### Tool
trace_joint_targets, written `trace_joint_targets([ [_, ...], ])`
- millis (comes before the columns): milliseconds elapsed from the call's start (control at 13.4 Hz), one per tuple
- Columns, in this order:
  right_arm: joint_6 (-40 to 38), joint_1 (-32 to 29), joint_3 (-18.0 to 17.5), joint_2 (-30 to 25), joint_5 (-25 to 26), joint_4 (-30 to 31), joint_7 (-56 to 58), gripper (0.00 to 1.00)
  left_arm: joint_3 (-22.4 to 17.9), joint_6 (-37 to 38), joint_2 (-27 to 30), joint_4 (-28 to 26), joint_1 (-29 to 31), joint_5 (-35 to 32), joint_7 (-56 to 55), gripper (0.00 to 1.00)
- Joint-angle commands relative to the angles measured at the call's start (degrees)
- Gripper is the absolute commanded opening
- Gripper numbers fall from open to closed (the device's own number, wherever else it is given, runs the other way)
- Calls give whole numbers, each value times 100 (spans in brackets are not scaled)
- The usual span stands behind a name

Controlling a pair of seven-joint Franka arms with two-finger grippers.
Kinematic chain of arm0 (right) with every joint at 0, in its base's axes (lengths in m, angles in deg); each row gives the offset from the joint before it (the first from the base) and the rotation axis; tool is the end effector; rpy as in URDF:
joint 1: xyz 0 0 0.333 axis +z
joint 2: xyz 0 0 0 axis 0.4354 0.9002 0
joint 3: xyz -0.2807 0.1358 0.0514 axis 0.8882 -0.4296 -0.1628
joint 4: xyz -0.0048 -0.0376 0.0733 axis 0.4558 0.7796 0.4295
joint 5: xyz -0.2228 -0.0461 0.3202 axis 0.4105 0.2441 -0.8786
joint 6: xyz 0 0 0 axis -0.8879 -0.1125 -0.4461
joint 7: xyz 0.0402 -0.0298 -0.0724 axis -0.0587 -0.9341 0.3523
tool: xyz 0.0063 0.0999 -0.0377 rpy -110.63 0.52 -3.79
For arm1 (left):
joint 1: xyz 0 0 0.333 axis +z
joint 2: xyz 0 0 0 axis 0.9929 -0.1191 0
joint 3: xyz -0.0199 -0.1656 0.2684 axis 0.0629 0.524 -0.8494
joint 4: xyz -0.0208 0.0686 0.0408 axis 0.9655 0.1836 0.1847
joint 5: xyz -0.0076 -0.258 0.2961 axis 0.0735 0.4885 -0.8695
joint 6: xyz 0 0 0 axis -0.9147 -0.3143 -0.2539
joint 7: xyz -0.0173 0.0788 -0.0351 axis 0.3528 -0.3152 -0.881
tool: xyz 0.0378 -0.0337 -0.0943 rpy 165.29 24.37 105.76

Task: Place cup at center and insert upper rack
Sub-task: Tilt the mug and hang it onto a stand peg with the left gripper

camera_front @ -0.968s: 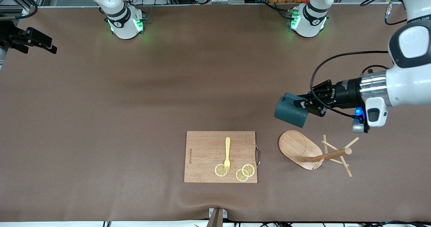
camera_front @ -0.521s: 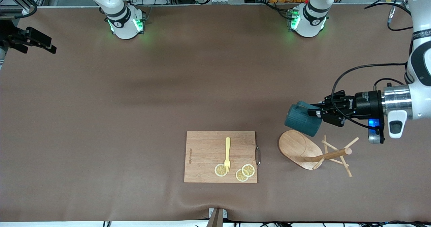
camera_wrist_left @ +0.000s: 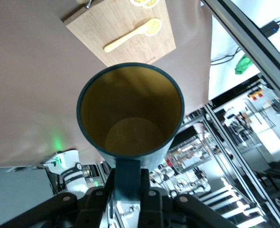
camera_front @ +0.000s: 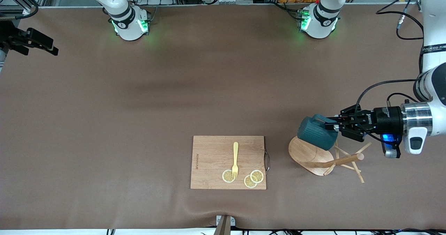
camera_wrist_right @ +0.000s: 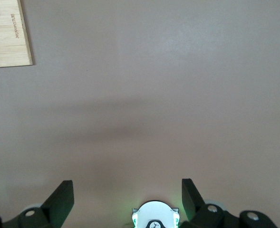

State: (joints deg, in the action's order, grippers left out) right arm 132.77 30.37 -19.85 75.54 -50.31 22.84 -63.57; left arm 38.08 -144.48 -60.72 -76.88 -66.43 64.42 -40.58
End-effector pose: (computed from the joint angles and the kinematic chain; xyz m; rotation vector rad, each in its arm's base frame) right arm 0.5017 -0.0075 0.6604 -3.0668 0.0900 0.1911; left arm 0.6872 -0.0490 0.4693 1.8568 0.9773 -0.7107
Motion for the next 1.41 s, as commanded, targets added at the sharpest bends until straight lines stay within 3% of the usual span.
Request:
trace_joint_targets([
  [0, -55, 9, 2, -80, 21, -6, -22, 100, 60, 201, -101, 63, 216, 308, 174, 0],
  [1340, -55, 150, -68, -80, 30, -14, -206, 100, 60, 324, -752, 54, 489, 845, 887, 0],
])
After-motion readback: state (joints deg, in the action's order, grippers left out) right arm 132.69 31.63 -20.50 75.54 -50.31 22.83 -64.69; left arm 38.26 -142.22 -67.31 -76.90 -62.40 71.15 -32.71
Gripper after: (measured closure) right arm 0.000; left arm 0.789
